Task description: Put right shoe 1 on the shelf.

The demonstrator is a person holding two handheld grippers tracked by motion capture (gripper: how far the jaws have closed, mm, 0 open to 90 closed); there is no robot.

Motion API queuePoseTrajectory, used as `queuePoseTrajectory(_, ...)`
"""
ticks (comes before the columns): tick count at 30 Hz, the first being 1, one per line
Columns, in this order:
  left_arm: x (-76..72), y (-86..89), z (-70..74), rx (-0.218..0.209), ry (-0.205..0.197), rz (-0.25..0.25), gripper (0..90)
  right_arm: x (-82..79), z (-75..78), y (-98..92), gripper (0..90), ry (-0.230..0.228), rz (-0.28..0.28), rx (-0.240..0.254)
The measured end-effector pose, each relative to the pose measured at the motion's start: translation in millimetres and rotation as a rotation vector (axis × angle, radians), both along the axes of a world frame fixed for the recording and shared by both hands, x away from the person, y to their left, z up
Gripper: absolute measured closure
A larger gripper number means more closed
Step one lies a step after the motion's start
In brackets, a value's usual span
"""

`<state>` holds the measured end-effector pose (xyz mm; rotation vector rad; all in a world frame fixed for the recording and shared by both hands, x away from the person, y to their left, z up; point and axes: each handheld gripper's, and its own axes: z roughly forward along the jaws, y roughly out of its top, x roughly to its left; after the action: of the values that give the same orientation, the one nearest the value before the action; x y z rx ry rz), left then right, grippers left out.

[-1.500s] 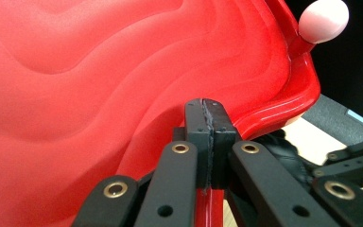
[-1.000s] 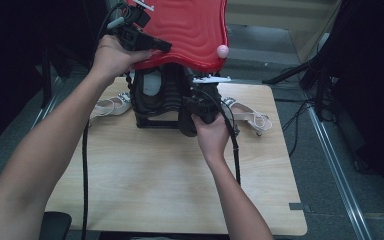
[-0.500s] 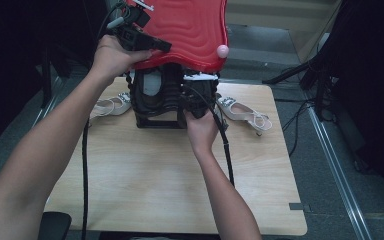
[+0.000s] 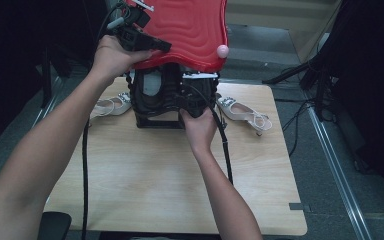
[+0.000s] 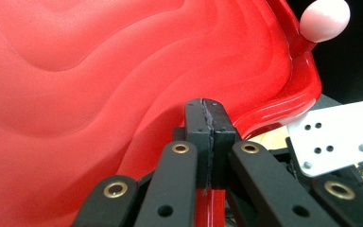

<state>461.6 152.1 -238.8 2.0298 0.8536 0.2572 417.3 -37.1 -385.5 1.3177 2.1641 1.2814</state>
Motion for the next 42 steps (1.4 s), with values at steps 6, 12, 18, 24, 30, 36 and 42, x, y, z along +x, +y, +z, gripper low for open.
queuePoseTrajectory(6,-0.7,-0.7,-0.3,-0.001,-0.003,0.010,90.0,-15.8,9.5,-4.6,71.1,-0.039,0.009,-0.017)
queuePoseTrajectory(12,-0.9,-1.1,-0.1,0.001,-0.003,0.013,90.0,-34.0,17.3,-18.3,77.3,-0.046,0.031,0.015)
queuePoseTrajectory(18,-1.6,-2.3,0.2,0.008,-0.008,0.019,90.0,-59.9,19.5,-26.1,90.0,-0.042,0.099,0.002)
queuePoseTrajectory(24,-1.9,-2.1,0.0,0.007,-0.008,0.019,90.0,-80.5,6.3,-36.5,90.0,-0.035,0.157,-0.009)
queuePoseTrajectory(30,-2.2,-2.1,0.1,0.009,-0.010,0.019,90.0,-89.9,-18.8,-54.4,90.0,-0.014,0.175,-0.040)
queuePoseTrajectory(36,-2.0,-2.1,-0.1,0.007,-0.010,0.018,90.0,-81.8,-38.6,-64.3,90.0,0.031,0.150,-0.052)
queuePoseTrajectory(42,-2.1,-1.8,-0.1,0.006,-0.010,0.017,90.0,-72.2,-43.4,-56.0,90.0,0.034,0.125,-0.013)
